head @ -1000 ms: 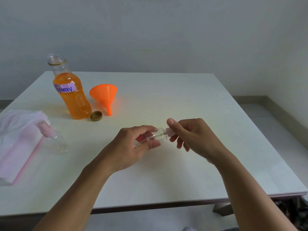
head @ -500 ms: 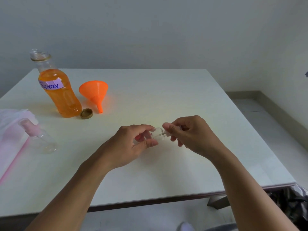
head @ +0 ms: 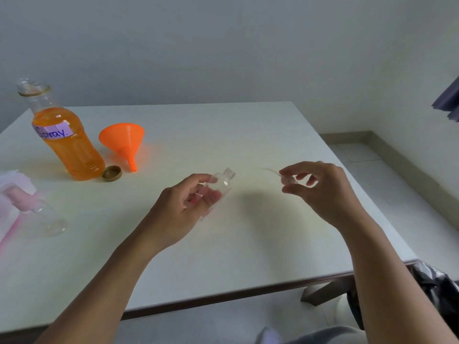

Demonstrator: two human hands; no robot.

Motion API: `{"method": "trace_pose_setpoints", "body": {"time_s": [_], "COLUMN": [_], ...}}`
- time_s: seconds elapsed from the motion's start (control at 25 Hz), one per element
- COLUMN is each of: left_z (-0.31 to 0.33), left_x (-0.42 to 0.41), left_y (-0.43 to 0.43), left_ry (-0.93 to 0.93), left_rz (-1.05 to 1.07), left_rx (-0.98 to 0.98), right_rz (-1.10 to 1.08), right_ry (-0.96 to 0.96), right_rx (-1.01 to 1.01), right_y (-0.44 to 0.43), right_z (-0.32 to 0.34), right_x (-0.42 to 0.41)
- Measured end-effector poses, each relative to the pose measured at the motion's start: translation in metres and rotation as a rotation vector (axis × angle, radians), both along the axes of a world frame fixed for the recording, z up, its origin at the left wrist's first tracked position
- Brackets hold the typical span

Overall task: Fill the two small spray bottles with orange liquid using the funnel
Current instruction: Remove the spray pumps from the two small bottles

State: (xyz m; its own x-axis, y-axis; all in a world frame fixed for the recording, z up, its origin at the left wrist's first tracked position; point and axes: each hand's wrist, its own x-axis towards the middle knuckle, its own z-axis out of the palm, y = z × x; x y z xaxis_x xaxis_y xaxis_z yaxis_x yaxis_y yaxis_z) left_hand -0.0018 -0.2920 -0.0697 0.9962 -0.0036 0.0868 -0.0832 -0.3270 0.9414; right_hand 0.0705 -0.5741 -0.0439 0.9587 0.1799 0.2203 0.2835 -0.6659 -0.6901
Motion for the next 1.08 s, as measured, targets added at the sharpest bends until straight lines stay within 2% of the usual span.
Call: {"method": "trace_pose_setpoints", "body": {"time_s": [0.16,0.28,0.68,1.08], "left_z": [0.006,0.005,-0.016,-0.028], "left_x": [0.009,0.019,0.067,0.068], "left_y": [-0.029,-0.044,-0.112,-0.122], "left_ry": [-0.059,-0.079,-0.056,-0.043], "left_rz": [-0.021,-0.033,-0.133,-0.173], "left_rx": [-0.109,-0.178,-0.07,0.008], "right_rz": [-0.176,-0.216,-0.218,-0.271], "right_ry": [0.028,0.021,-0.073,0.029], "right_rx": [0.178,0.181,0.107,0.154], "right_y": [-0.017,-0.016,-0.017,-0.019], "right_z": [-0.013,-0.021,-0.041,-0.042], "right_x": [0.013,0.018,0.027,0.025]}}
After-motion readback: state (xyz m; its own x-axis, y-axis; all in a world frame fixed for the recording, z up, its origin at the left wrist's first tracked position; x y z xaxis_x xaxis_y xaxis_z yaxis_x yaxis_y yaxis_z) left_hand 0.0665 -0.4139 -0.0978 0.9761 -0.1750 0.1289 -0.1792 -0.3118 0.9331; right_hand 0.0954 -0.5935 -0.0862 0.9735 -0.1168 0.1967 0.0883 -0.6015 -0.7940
